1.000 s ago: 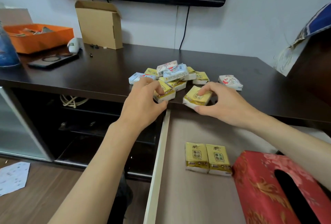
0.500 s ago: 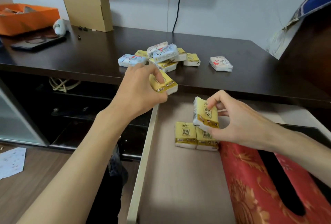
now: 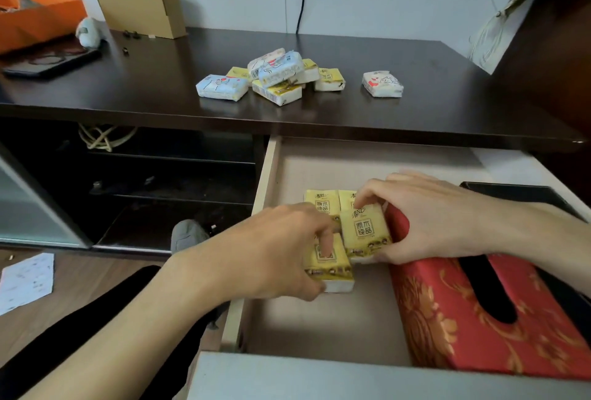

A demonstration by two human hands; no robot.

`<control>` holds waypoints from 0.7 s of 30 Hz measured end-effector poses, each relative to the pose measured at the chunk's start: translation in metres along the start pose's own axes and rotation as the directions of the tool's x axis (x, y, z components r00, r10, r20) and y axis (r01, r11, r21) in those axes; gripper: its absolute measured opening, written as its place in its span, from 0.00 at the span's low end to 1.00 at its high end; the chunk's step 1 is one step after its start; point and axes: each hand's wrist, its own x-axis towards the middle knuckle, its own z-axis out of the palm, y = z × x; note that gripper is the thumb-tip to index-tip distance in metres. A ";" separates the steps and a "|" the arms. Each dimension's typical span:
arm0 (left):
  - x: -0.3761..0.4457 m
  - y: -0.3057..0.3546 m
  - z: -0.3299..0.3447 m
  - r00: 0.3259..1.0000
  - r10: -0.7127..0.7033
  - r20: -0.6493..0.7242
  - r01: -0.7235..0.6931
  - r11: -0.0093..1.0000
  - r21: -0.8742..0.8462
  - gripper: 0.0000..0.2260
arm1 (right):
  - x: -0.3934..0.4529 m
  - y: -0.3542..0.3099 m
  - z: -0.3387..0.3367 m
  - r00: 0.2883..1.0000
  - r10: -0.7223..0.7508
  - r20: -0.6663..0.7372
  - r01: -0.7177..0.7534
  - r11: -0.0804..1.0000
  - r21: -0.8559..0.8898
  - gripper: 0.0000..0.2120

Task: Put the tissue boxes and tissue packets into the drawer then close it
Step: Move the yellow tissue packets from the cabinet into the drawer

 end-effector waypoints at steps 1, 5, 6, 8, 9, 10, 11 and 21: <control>-0.001 -0.003 0.003 1.000 0.012 0.005 -0.012 0.999 0.040 0.18 | -0.001 -0.002 -0.001 1.000 -0.018 -0.005 0.018 0.999 -0.048 0.34; -0.005 -0.009 0.011 0.997 0.074 -0.004 -0.072 0.981 0.181 0.17 | -0.006 -0.011 0.001 0.998 -0.039 0.053 0.045 0.991 -0.127 0.34; -0.004 -0.010 0.013 0.996 0.091 -0.006 -0.087 0.973 0.215 0.17 | -0.006 -0.014 0.003 0.996 -0.042 0.076 0.051 0.991 -0.121 0.34; -0.003 -0.010 0.017 0.994 0.111 0.006 -0.108 0.951 0.290 0.19 | -0.005 -0.018 0.004 0.993 -0.054 0.106 0.065 0.992 -0.110 0.34; -0.002 -0.010 0.019 0.993 0.118 0.009 -0.115 0.943 0.313 0.21 | -0.004 -0.019 0.004 0.992 -0.058 0.115 0.072 0.991 -0.117 0.35; -0.001 -0.010 0.019 0.992 0.124 0.008 -0.120 0.939 0.323 0.22 | -0.002 -0.019 0.002 0.992 -0.062 0.114 0.076 0.989 -0.124 0.35; -0.001 -0.010 0.017 0.992 0.128 0.004 -0.123 0.939 0.321 0.23 | 0.000 -0.019 0.000 0.993 -0.063 0.095 0.075 0.990 -0.122 0.35; 0.032 -0.029 -0.001 1.000 0.030 -0.006 -0.025 0.902 0.430 0.44 | 0.033 -0.015 -0.007 0.954 0.165 0.250 -0.083 0.948 -0.309 0.45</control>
